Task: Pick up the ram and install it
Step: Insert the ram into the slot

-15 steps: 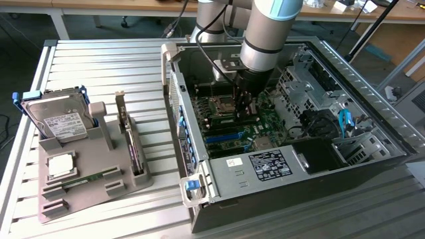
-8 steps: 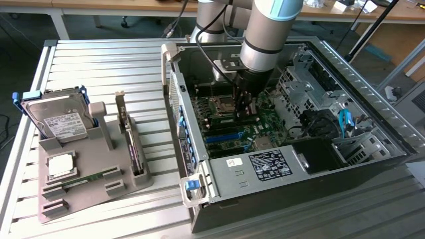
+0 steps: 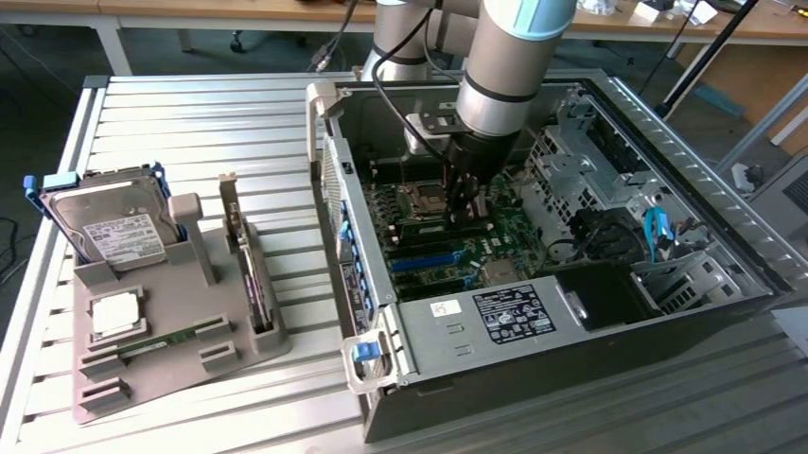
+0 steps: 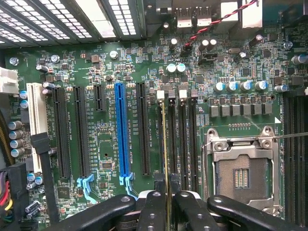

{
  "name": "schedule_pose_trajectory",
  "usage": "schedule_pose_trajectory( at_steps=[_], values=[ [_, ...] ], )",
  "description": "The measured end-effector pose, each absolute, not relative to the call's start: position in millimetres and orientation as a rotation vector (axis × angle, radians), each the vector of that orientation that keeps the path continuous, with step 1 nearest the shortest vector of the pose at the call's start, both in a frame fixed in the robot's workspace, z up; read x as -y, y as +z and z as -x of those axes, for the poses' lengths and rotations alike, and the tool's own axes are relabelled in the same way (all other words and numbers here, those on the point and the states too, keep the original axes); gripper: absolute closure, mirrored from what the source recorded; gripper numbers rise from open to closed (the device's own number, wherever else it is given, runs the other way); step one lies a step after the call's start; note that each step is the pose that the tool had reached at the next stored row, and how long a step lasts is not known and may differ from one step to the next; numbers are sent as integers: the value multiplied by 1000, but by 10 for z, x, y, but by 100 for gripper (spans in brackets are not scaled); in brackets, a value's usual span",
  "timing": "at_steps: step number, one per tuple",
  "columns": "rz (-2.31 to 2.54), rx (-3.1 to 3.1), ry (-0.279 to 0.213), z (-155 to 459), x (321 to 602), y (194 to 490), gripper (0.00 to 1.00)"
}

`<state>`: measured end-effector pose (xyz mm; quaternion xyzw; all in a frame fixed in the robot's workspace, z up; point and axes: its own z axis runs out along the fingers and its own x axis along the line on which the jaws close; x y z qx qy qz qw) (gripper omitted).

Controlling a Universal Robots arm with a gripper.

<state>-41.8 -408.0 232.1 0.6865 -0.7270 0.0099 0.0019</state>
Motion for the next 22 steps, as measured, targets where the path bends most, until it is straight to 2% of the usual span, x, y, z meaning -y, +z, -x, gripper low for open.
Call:
schedule_pose_trajectory(
  at_steps=[22],
  values=[
    [-2157,2284,24,413,4080,2309,86]
  ],
)
